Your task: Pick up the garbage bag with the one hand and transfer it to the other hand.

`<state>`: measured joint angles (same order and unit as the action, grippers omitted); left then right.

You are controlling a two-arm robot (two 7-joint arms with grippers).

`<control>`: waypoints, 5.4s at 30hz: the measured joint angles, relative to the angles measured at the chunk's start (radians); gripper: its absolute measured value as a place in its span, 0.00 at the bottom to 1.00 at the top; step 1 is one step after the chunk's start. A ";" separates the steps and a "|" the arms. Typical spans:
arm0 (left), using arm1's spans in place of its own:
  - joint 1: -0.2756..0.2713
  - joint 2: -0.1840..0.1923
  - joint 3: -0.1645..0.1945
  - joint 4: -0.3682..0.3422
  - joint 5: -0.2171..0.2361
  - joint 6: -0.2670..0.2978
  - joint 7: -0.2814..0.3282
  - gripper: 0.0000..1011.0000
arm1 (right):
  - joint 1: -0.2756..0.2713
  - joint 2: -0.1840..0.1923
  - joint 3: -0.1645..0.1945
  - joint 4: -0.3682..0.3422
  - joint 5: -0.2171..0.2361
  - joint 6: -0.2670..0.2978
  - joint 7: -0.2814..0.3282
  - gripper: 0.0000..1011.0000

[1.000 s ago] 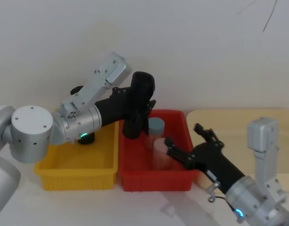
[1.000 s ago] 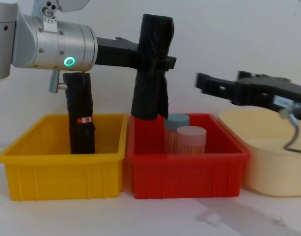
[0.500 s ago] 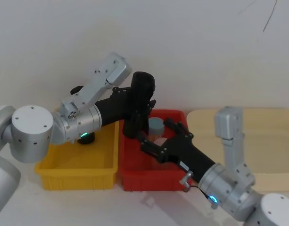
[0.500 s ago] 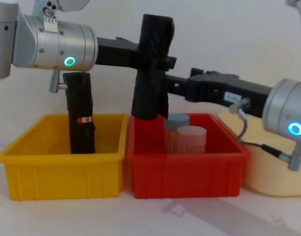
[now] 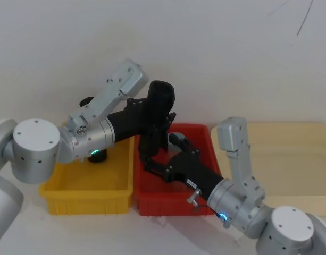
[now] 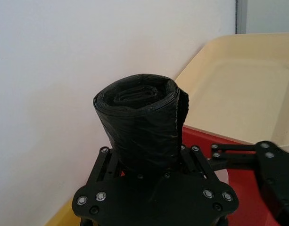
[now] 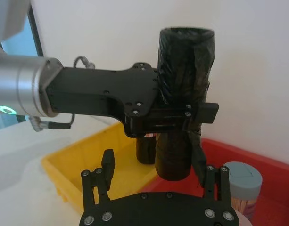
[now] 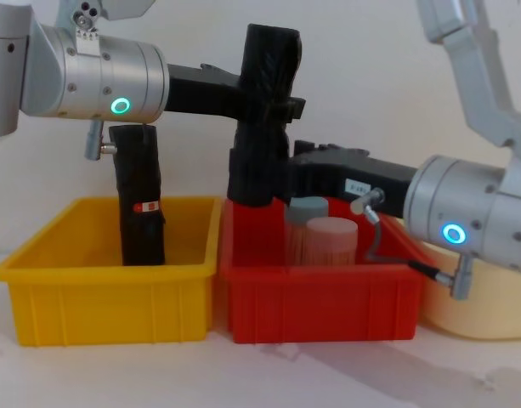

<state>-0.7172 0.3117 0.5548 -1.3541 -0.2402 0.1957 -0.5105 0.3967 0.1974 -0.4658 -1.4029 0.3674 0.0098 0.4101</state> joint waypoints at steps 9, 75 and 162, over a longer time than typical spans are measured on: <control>0.000 0.000 0.000 0.000 0.000 0.000 0.000 0.43 | 0.054 -0.029 -0.014 0.092 -0.017 -0.004 0.001 0.99; 0.000 0.000 0.000 0.000 0.000 0.000 0.000 0.43 | 0.204 -0.137 0.000 0.333 -0.070 -0.062 0.009 0.50; 0.000 0.000 0.000 0.000 0.000 0.000 0.000 0.99 | 0.123 0.142 0.214 0.072 -0.166 0.263 -0.140 0.79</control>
<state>-0.7171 0.3116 0.5549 -1.3541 -0.2402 0.1957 -0.5106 0.5197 0.3395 -0.2518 -1.3306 0.2014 0.2726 0.2699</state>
